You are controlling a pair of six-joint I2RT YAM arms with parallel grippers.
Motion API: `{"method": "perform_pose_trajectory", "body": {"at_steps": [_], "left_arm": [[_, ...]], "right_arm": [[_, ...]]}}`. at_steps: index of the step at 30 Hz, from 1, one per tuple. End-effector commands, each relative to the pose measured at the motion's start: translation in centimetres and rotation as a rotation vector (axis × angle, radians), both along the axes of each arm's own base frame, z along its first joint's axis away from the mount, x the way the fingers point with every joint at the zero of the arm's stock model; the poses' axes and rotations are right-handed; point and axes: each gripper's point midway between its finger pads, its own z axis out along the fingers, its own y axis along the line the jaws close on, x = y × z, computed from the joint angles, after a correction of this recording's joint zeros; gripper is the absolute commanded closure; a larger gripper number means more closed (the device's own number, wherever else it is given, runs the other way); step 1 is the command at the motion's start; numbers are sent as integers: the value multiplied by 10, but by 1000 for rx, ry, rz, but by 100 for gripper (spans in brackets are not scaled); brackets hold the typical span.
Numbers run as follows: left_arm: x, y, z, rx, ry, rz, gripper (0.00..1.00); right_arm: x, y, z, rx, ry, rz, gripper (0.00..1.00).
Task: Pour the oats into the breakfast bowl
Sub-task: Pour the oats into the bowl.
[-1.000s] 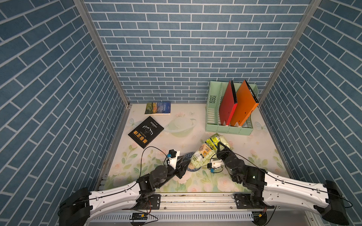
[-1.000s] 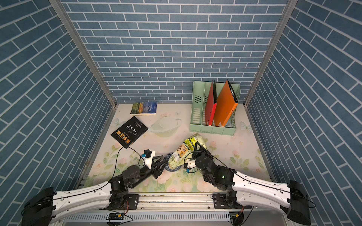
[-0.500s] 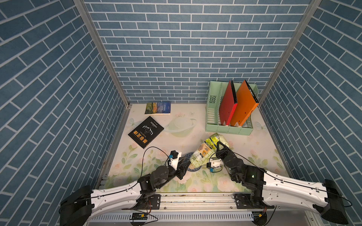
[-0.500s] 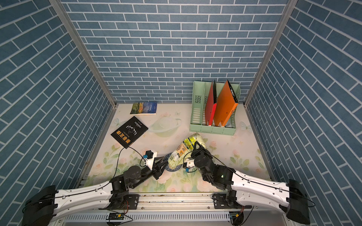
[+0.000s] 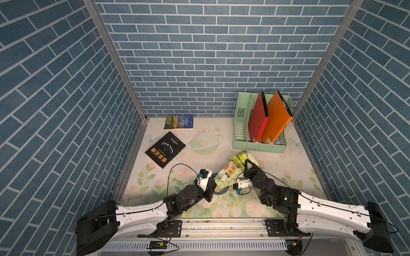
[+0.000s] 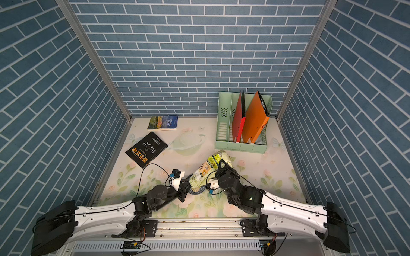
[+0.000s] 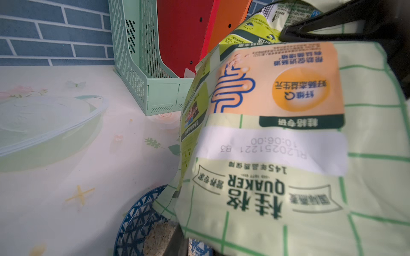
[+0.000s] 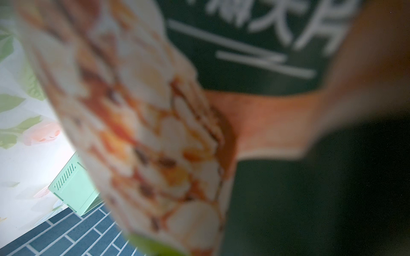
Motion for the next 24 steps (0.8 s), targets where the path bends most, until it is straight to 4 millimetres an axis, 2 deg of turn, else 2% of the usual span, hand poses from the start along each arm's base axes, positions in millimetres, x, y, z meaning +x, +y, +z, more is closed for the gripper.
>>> {"method": "perform_pose_trajectory", "body": {"at_steps": [1,8,17,24], "left_arm": [[4,-10,17,-42,-28,2,86],[2,-22,7,-23,0,-37,100],[3,-24,2,-17,11,-36,100],[1,-33,-2,-12,25,-69,100]], "right_arm": [[3,2,48,146,-66,-35,100],[2,4,53,148,-66,-28,100],[-1,9,55,141,-65,-14,100],[-2,12,58,133,-63,-9,100]]}}
